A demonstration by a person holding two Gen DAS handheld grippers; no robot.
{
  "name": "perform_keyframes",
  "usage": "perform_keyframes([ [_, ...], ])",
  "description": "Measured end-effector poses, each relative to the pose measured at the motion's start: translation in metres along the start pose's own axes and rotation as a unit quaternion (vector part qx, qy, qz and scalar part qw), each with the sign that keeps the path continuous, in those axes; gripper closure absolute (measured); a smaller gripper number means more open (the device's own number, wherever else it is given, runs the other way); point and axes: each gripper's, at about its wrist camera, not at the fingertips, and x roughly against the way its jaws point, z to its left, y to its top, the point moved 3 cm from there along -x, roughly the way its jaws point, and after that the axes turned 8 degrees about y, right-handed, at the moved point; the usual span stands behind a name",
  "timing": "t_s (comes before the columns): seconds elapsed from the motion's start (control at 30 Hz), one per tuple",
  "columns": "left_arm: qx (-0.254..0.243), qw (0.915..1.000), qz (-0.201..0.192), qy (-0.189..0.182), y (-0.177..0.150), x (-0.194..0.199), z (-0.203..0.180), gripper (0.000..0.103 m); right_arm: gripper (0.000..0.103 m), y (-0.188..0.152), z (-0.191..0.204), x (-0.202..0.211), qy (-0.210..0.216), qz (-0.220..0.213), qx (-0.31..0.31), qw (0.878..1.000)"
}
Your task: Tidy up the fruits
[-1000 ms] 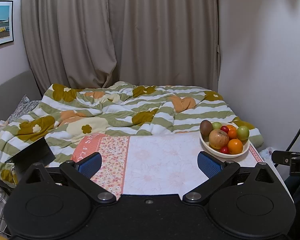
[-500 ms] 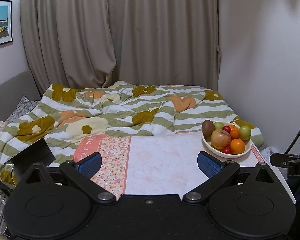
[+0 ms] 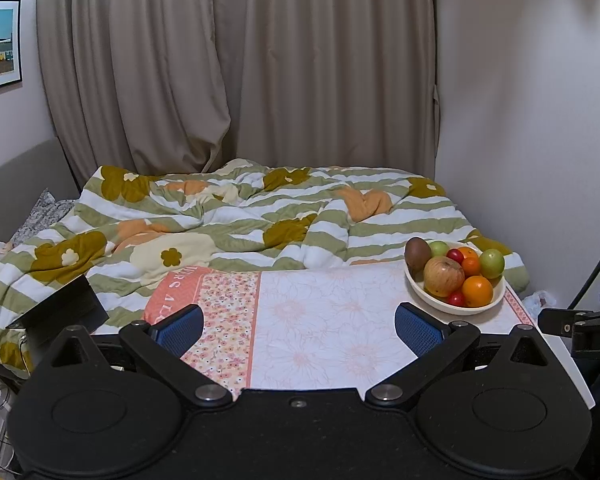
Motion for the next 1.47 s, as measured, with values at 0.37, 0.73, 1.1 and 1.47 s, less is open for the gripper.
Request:
perform_keyframes([
  [0.37,-0.001,1.0000,0.002,-0.003,-0.002,-0.005,-0.001,0.000,0.000,0.001,-0.001,-0.001,0.000,0.000,-0.001,1.000],
  [0.73,-0.001,1.0000,0.002,-0.003,-0.002,-0.005,-0.001,0.000,0.000,0.001,-0.002,-0.002,-0.001,0.002,-0.002,1.000],
  [1.1,-0.008,1.0000,0.000,-0.003,-0.005,-0.008,-0.006,0.000,0.000,0.000,-0.003,-0.003,-0.002,0.003,-0.002,1.000],
  [1.47,0.004,1.0000,0.009,0.001,-0.005,-0.015,0.001,0.000,0.000,0.000,-0.002,-0.006,0.000,0.005,-0.003,1.000],
])
